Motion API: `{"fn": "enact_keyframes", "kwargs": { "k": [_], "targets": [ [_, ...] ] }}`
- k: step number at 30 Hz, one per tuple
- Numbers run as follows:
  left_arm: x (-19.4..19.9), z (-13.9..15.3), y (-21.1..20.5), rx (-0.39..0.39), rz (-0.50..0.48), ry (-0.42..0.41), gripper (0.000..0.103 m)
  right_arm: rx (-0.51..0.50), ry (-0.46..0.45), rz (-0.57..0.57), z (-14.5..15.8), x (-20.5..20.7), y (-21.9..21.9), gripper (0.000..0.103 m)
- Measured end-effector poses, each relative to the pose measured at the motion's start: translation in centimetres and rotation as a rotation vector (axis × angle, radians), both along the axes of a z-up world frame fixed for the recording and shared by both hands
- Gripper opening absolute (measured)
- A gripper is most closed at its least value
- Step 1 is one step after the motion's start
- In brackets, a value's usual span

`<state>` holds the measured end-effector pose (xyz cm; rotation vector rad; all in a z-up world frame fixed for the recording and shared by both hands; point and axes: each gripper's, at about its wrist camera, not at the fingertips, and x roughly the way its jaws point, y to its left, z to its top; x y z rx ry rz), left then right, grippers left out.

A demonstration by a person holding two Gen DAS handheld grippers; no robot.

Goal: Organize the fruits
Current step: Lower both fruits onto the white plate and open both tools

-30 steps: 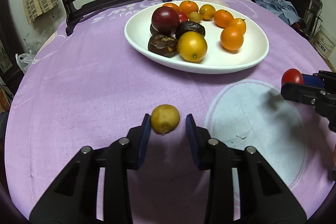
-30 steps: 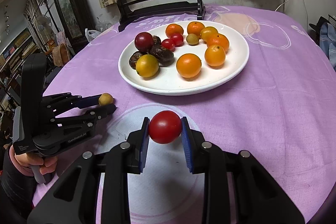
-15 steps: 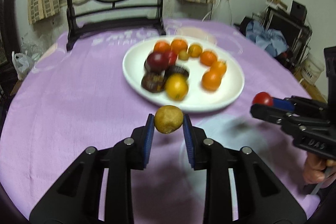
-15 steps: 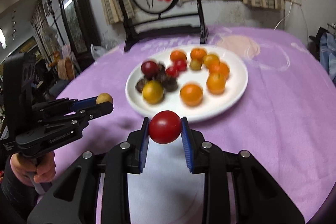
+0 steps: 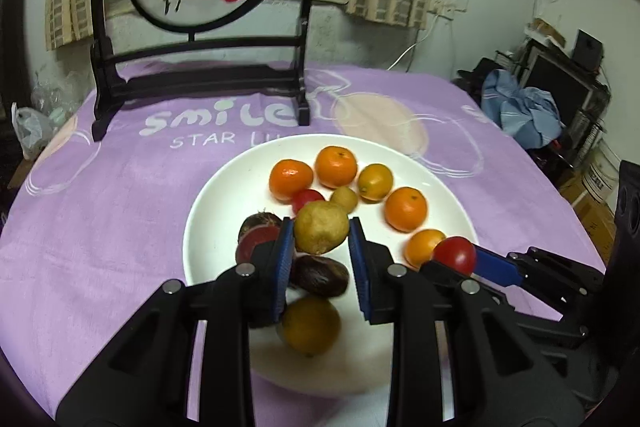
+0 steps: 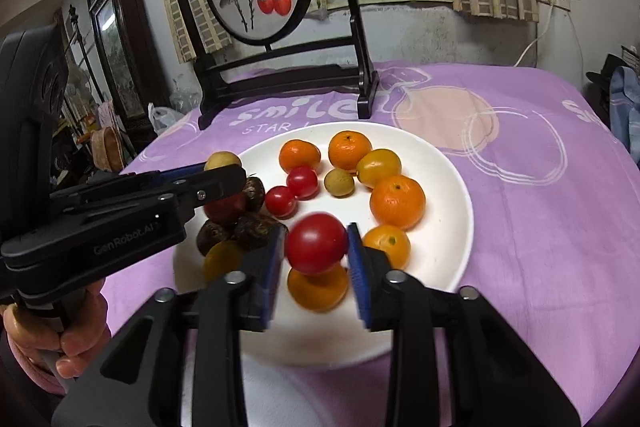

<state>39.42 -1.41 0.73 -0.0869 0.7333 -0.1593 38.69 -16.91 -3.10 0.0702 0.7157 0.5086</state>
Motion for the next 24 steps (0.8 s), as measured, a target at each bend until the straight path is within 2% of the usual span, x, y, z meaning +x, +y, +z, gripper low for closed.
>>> {"fn": "enact_keyframes", "kwargs": {
  "k": [1, 2, 3, 5, 9, 17, 21, 24],
  "targets": [
    [0.2, 0.0, 0.1, 0.004, 0.01, 0.0, 0.059, -0.003, -0.007, 0.0, 0.1, -0.1, -0.1, 0.048],
    [0.0, 0.2, 0.2, 0.027, 0.037, -0.02, 0.089, 0.001, -0.013, 0.001, 0.2, -0.3, -0.4, 0.052],
    [-0.4, 0.3, 0.3, 0.048, 0.063, -0.045, 0.095, 0.017, -0.017, 0.002, 0.4, -0.5, -0.8, 0.056],
    [-1.5, 0.9, 0.3, 0.09, 0.095, -0.084, 0.097, 0.035, -0.003, 0.008, 0.6, -1.0, -1.2, 0.056],
    [-2.9, 1.4, 0.5, 0.079, 0.094, -0.06, 0.099, 0.031, -0.004, 0.016, 1.3, -2.8, -1.8, 0.06],
    [-9.3, 0.1, 2.2, 0.166, 0.139, -0.072, 0.101, -0.015, -0.005, 0.061, 0.3, -8.8, -2.5, 0.062],
    [-11.9, -0.9, 4.4, 0.142, 0.188, -0.038, 0.101, -0.064, 0.047, 0.089, -0.9, -11.2, -2.3, 0.062],
    [-13.2, -1.4, 5.8, 0.11, 0.22, -0.02, 0.101, -0.133, 0.051, 0.099, -1.4, -11.8, -2.0, 0.062]
  ]
}}
